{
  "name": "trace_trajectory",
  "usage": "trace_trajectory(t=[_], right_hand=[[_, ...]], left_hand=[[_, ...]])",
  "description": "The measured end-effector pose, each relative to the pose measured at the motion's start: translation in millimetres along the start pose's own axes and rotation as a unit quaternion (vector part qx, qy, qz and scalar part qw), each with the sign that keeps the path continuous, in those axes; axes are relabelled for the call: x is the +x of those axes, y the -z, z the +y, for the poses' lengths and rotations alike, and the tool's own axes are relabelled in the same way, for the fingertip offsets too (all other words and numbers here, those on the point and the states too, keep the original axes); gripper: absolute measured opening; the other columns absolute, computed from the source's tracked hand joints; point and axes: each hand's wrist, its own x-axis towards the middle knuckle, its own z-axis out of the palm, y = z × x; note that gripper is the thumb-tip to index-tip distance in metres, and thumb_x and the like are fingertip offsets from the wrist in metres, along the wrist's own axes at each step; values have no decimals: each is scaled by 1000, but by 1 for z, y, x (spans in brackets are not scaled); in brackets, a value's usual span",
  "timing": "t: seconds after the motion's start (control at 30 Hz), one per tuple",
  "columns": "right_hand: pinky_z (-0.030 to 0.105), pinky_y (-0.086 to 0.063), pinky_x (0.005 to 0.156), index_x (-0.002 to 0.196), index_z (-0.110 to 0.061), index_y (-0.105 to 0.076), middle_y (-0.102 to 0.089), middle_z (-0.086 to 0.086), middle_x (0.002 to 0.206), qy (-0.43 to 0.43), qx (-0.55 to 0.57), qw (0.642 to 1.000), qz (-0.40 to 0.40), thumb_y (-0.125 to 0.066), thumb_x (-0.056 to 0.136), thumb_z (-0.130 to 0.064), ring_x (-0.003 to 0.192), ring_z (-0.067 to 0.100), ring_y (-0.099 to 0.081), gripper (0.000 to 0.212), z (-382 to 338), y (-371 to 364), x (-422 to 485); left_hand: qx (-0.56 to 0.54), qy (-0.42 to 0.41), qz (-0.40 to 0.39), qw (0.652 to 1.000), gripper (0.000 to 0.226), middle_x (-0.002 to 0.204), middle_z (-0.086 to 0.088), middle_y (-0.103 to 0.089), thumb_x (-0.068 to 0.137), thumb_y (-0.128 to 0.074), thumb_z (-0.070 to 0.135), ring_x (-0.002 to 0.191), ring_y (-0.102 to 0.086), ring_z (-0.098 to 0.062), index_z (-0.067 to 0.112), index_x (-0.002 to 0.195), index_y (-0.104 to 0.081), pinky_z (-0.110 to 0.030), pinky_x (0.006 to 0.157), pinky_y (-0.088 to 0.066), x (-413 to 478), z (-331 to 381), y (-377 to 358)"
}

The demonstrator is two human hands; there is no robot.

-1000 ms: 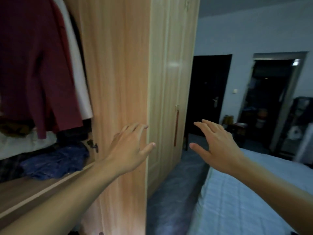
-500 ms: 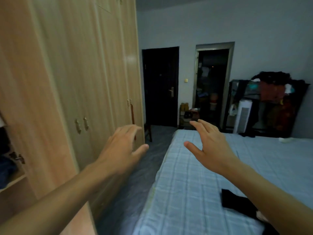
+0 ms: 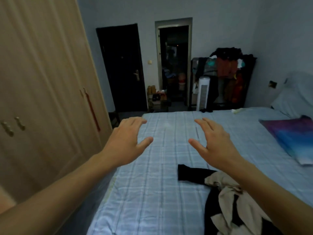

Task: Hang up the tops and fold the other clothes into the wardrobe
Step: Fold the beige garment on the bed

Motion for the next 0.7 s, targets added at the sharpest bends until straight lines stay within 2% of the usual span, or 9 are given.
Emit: trace_trajectory(t=[0.2, 0.4, 0.6, 0.7], right_hand=[[42, -26, 117, 153, -21, -31, -33, 6, 157, -61, -5, 998, -2, -55, 94, -49, 145, 23, -27, 70, 53, 2, -10], [47, -31, 113, 152, -18, -31, -37, 4, 153, -114, -43, 992, -23, -57, 94, -45, 140, 25, -34, 69, 101, 6, -12], [51, -35, 110, 150, -18, -34, -41, 5, 150, -155, -68, 985, -39, -59, 94, -42, 138, 25, -37, 66, 131, -8, -16], [49, -34, 111, 150, -20, -34, -40, 3, 151, -168, -76, 982, -43, -61, 93, -42, 139, 24, -36, 66, 148, -19, -26]], left_hand=[[-36, -35, -30, 998, 62, 148, 5, -44, 93, -56, 56, 137, -37, -17, 24, 144, -43, -44, 111, -37, 36, 26, -48], [-92, -67, -35, 993, 60, 144, 0, -50, 90, -63, 50, 133, -44, -22, 19, 140, -49, -46, 109, -39, 69, 21, -90], [-144, -74, -51, 985, 55, 138, -1, -55, 89, -65, 46, 129, -47, -21, 17, 135, -54, -30, 102, -36, 107, -2, -137], [-169, -77, -73, 980, 54, 138, -3, -55, 90, -66, 43, 129, -48, -22, 16, 135, -54, -28, 101, -34, 122, 10, -167]])
